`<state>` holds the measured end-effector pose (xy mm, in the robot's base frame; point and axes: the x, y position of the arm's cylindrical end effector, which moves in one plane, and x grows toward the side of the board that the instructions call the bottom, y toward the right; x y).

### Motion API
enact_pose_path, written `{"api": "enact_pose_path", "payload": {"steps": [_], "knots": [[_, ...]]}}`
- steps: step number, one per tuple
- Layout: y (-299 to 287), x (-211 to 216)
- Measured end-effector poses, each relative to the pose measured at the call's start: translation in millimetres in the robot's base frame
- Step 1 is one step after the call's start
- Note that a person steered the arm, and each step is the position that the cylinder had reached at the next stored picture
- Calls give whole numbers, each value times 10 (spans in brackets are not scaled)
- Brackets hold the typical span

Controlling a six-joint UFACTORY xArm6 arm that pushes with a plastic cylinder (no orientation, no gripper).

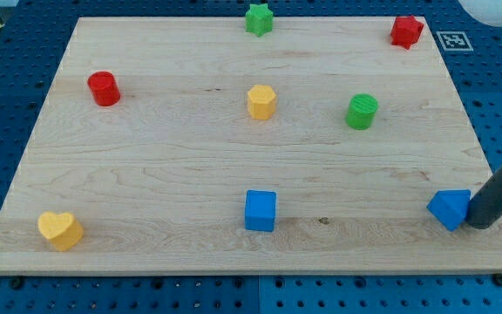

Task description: Move the blue triangle towards up

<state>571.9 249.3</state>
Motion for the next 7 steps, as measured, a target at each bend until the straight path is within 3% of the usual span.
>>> {"api": "enact_pose_path", "payload": {"steps": [5,7], "knots": [[-830,-180],[-1222,-435]]}}
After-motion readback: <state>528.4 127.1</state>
